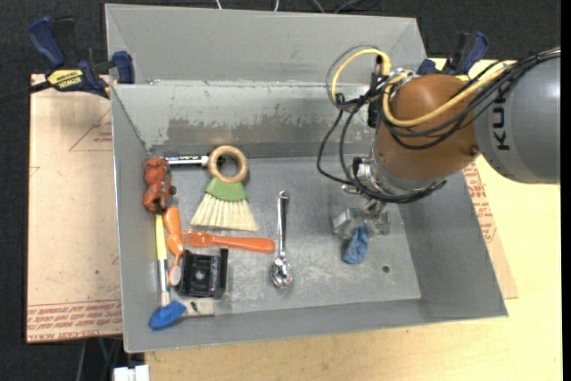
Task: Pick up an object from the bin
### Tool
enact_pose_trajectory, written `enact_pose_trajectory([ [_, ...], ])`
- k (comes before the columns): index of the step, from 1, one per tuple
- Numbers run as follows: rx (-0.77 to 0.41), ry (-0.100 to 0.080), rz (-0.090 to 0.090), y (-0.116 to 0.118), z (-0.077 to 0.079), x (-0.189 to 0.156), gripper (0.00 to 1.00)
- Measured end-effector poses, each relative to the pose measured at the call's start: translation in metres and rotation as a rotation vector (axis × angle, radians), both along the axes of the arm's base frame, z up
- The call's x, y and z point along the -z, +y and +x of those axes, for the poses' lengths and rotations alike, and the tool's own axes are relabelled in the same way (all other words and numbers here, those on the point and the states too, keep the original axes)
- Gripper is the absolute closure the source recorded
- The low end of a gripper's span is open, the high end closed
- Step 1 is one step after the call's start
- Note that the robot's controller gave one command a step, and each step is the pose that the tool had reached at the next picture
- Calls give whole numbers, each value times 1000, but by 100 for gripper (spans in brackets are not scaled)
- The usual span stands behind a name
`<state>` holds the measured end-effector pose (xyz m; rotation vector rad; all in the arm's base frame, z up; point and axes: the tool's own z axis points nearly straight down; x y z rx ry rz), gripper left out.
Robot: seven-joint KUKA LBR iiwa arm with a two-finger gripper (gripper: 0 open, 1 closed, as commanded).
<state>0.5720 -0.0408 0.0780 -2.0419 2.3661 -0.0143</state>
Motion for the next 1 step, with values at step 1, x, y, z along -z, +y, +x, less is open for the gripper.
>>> enact_pose_trajectory([
  [1,2,1,1,1,0,-13,100],
])
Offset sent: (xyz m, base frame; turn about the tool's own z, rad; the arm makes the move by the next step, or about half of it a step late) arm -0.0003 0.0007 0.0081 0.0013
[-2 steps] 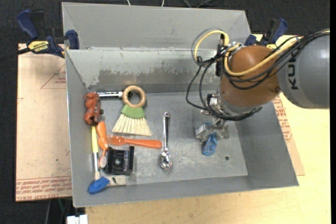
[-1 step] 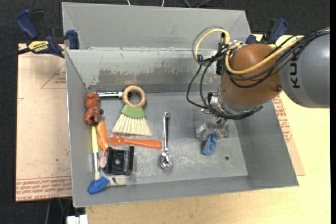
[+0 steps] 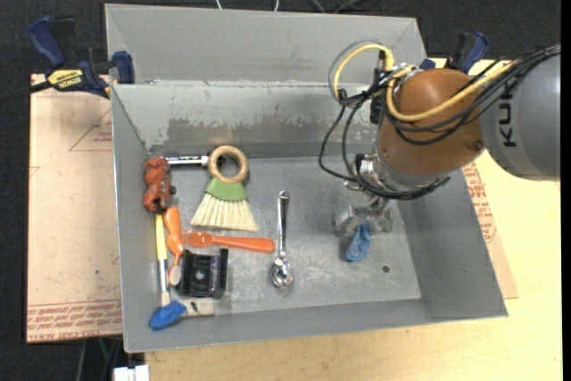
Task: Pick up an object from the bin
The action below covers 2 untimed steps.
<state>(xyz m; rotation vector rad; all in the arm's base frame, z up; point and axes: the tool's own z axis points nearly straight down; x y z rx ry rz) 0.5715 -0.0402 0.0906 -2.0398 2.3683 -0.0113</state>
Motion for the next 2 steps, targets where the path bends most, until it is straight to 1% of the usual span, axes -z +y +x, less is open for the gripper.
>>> enact_pose_trajectory([
  [1,0,-3,0,0,1,-13,100],
  [2,2,6,3,1,-1,-48,100],
])
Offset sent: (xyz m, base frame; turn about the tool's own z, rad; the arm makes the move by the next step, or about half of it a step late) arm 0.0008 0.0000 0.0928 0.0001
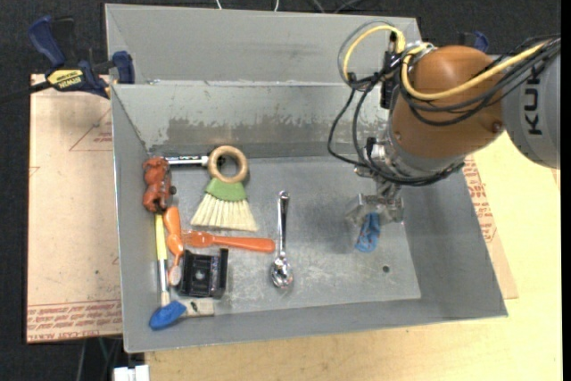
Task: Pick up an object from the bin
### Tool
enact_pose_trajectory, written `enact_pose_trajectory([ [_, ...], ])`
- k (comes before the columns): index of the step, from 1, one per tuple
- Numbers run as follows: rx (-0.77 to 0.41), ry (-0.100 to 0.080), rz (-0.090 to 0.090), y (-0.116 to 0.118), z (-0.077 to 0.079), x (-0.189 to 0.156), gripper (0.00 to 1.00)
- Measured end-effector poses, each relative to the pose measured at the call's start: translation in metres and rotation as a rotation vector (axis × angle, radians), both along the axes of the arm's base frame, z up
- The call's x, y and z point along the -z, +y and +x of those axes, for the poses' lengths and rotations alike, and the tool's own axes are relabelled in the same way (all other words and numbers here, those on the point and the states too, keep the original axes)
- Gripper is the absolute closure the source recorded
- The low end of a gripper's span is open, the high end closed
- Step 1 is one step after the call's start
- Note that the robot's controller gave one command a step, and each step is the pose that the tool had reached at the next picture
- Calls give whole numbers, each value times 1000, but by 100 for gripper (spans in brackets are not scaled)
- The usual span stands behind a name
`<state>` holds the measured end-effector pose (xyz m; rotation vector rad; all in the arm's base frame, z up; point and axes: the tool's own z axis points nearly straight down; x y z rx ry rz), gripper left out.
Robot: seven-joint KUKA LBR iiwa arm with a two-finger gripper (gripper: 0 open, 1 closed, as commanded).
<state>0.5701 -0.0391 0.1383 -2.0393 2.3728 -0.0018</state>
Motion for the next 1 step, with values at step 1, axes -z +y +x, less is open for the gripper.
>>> enact_pose_trajectory([
  [1,1,-10,-1,-1,3,-40,100],
])
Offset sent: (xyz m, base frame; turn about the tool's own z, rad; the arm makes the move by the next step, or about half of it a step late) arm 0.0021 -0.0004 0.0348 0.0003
